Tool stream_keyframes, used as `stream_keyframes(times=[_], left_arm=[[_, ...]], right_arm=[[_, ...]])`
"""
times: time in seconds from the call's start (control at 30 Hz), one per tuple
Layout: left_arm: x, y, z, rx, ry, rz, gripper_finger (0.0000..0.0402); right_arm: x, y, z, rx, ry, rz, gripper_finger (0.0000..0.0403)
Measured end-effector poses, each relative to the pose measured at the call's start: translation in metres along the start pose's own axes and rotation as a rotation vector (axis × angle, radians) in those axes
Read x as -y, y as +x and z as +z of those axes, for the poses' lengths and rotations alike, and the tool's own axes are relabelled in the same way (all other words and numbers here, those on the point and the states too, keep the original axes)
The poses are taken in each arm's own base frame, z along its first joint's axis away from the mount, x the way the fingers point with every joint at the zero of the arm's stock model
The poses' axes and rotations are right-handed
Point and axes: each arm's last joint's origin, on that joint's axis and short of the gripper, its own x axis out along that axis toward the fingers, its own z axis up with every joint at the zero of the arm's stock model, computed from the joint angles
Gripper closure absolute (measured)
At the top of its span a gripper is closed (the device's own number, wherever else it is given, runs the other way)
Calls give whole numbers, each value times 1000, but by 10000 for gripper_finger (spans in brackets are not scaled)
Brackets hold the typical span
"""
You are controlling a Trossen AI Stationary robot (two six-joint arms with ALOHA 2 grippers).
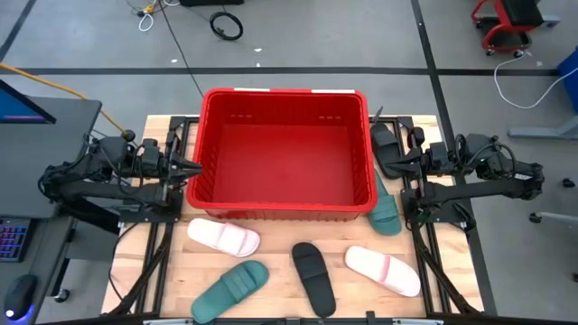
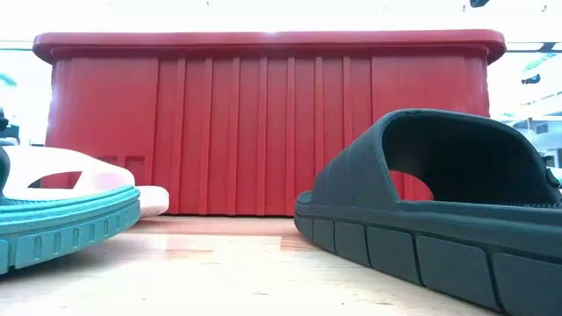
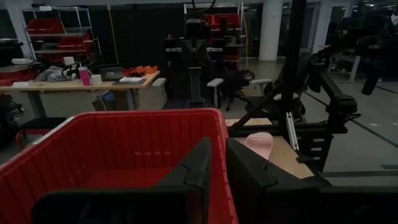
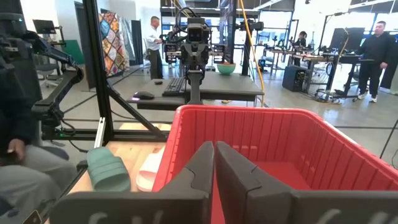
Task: Pick and place slides into bin
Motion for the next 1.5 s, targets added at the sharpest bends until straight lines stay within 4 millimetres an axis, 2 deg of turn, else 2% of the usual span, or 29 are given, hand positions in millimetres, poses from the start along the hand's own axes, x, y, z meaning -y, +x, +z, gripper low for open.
stream_keyframes(times=[1.5], left_arm=[[0, 0, 0, 0, 0, 0, 350]], right_arm=[[0, 0, 0, 0, 0, 0, 380]])
